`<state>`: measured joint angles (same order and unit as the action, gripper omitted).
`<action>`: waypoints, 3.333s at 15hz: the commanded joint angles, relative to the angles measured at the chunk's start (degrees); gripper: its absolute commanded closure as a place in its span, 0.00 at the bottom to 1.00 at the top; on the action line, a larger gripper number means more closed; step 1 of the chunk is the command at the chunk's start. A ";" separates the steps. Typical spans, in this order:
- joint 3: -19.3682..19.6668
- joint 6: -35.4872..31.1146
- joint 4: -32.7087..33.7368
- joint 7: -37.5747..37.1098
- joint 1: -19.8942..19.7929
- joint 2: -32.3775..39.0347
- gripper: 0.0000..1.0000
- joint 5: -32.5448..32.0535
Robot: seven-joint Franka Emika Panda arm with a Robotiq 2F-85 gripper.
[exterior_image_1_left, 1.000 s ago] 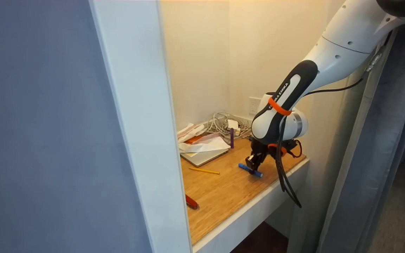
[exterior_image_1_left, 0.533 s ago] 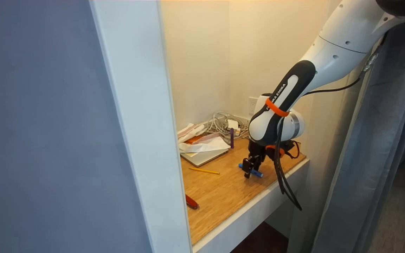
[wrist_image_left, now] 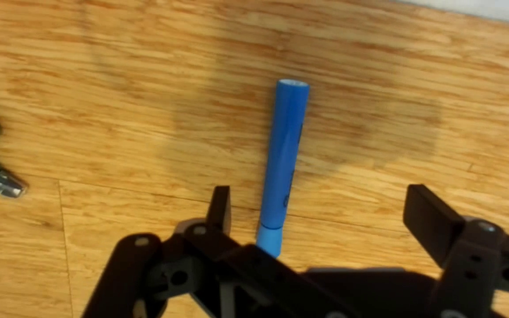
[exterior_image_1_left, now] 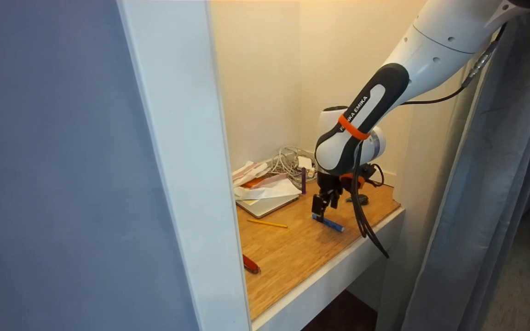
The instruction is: Move the purple and blue marker to the right and place them in an upright position
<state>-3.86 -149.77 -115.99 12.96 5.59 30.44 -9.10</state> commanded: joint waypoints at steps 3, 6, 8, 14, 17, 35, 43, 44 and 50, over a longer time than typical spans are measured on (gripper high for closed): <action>3.08 22.82 11.34 -5.90 6.21 0.46 0.00 -8.67; 2.95 35.99 18.75 -6.42 8.27 3.68 0.00 -12.42; 2.09 41.78 23.12 -4.77 8.52 6.41 0.00 -13.50; 0.16 41.84 23.54 -3.43 7.30 7.42 0.00 -11.78; 0.16 41.84 23.51 -3.43 7.22 7.20 0.00 -11.78; -2.01 57.73 42.84 3.66 6.58 19.71 0.00 -8.44; -1.44 62.28 54.07 2.57 5.96 28.60 0.00 -4.88; -1.31 62.48 55.21 2.12 6.01 29.48 0.00 -4.64; -0.53 63.74 62.17 0.91 6.06 34.41 0.00 -4.18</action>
<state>-4.77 -88.79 -60.21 14.54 11.59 61.22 -14.70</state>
